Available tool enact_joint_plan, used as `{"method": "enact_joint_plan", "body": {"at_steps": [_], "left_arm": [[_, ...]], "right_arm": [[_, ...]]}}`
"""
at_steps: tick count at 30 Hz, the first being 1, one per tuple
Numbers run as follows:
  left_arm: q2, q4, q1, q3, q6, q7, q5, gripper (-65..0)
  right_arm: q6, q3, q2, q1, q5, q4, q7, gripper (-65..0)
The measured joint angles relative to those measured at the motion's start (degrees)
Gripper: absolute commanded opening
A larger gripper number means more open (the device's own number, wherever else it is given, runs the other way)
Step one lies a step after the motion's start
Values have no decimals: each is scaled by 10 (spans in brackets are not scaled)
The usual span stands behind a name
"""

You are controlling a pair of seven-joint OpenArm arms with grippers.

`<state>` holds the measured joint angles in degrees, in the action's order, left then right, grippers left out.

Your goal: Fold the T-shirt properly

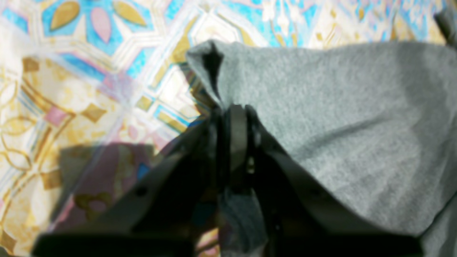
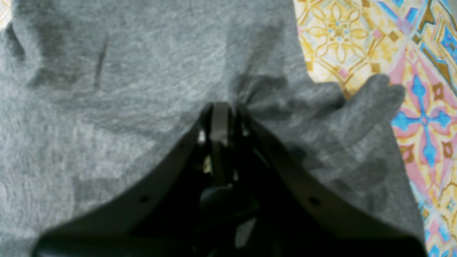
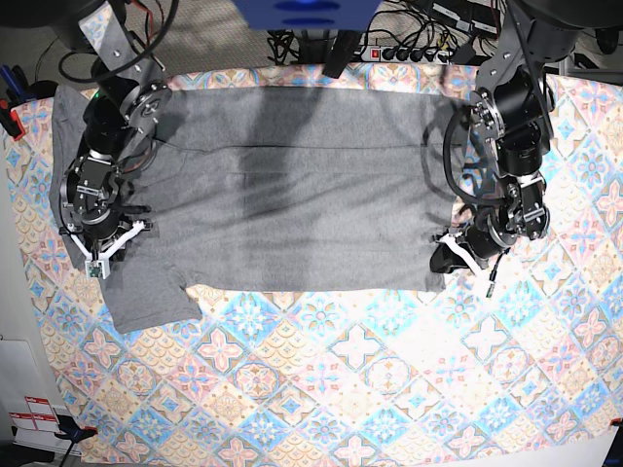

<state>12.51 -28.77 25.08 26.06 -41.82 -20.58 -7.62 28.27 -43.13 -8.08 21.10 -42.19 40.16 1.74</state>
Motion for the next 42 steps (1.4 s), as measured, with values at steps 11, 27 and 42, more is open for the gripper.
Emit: {"method": "enact_joint_plan", "body": {"at_steps": [11,27,42], "left_arm": [[-13,-3,16,0,13,-32,-3,-618],[-11,-63,-13,-1,7,-44,-11,-618],[-25,-170,-45,-3,19,-118,-31,-617]], "right_arm": [[2,0,2,-2,-1,21,25,-615],[3,0,36,-43,-4,137,12,-612],[2,-4,37,-40,-5,140,59,-268]]}}
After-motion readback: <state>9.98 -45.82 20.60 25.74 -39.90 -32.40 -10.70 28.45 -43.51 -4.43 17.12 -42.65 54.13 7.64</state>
